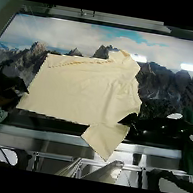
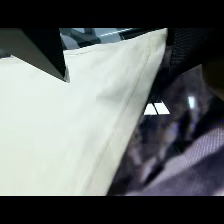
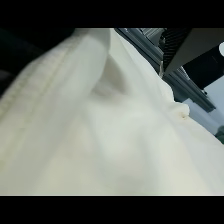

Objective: Fold the shirts.

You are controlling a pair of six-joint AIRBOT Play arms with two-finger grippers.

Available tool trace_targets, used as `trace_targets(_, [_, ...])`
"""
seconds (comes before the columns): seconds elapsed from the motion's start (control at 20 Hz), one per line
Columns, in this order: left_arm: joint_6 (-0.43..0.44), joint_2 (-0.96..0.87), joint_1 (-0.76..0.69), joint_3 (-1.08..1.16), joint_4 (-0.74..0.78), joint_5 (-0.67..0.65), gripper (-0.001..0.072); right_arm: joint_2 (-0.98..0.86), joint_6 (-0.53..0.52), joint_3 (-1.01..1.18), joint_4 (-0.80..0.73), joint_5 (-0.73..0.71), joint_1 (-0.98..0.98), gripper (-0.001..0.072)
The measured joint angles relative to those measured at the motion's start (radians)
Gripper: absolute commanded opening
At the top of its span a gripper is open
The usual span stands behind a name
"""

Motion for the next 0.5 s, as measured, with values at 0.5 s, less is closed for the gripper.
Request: trace_targets(0.5, [0.104,-0.025,0.075,-0.106,-0.22,0.038,0.069,-0.003,-0.02,-0.001,0.003,0.0,0.002,0.057])
